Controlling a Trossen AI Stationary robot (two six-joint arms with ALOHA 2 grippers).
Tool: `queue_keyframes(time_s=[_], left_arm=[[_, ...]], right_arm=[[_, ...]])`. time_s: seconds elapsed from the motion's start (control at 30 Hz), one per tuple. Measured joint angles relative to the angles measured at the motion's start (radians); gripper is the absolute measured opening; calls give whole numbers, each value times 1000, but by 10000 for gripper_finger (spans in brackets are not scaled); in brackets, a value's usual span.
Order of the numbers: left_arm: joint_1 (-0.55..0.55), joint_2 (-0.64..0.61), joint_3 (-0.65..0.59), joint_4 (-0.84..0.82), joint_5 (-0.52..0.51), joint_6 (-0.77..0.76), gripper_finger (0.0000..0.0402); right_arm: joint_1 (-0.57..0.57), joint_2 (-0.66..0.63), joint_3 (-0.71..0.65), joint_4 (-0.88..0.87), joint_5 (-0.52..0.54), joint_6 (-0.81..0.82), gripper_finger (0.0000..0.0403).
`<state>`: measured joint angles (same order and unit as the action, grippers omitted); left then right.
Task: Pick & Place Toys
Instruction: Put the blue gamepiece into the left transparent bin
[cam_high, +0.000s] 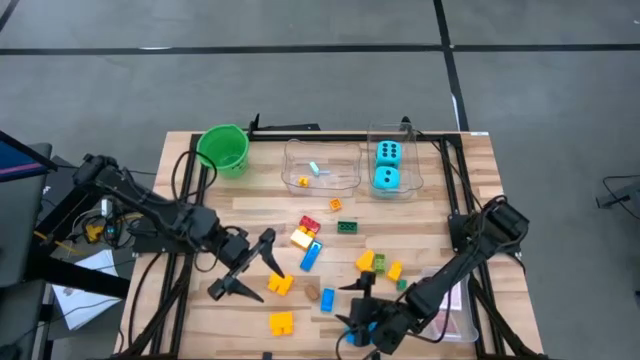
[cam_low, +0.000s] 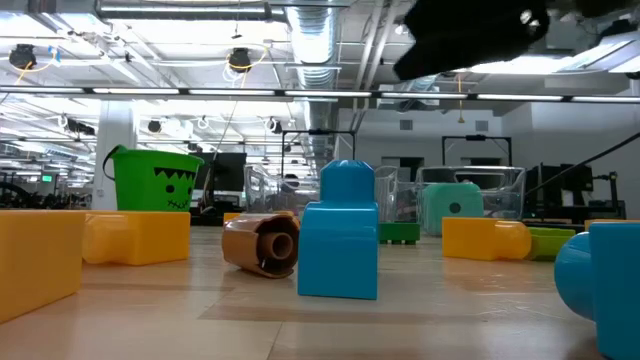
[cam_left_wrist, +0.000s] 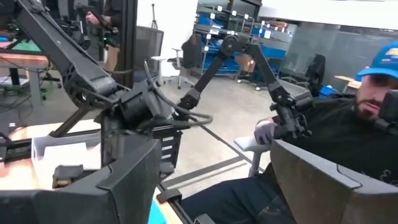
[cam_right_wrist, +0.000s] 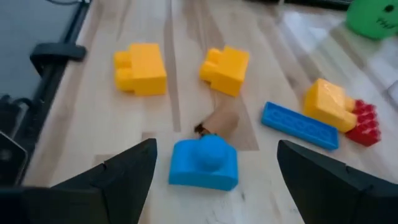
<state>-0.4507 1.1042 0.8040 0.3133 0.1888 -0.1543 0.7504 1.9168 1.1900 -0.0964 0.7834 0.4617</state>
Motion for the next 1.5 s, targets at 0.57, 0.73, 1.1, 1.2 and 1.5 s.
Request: queue_keyframes(time_s=[0.57, 0.73, 1.1, 1.2, 1.5], left_arm=[[-89, 0, 0, 1, -137, 24, 298], [-89, 0, 0, 1, -137, 26, 298], [-89, 0, 0, 1, -137, 26, 298], [-89, 0, 0, 1, -137, 26, 298], [-89, 0, 0, 1, -137, 26, 298]], right_arm=[[-85, 145, -1, 206, -90, -54, 325], [-100, 146, -1, 202, -133, -53, 314], [-115, 146, -1, 153, -185, -4, 246], [-117, 146, -1, 149, -185, -1, 222], [-117, 145, 0, 165, -182, 3, 125]])
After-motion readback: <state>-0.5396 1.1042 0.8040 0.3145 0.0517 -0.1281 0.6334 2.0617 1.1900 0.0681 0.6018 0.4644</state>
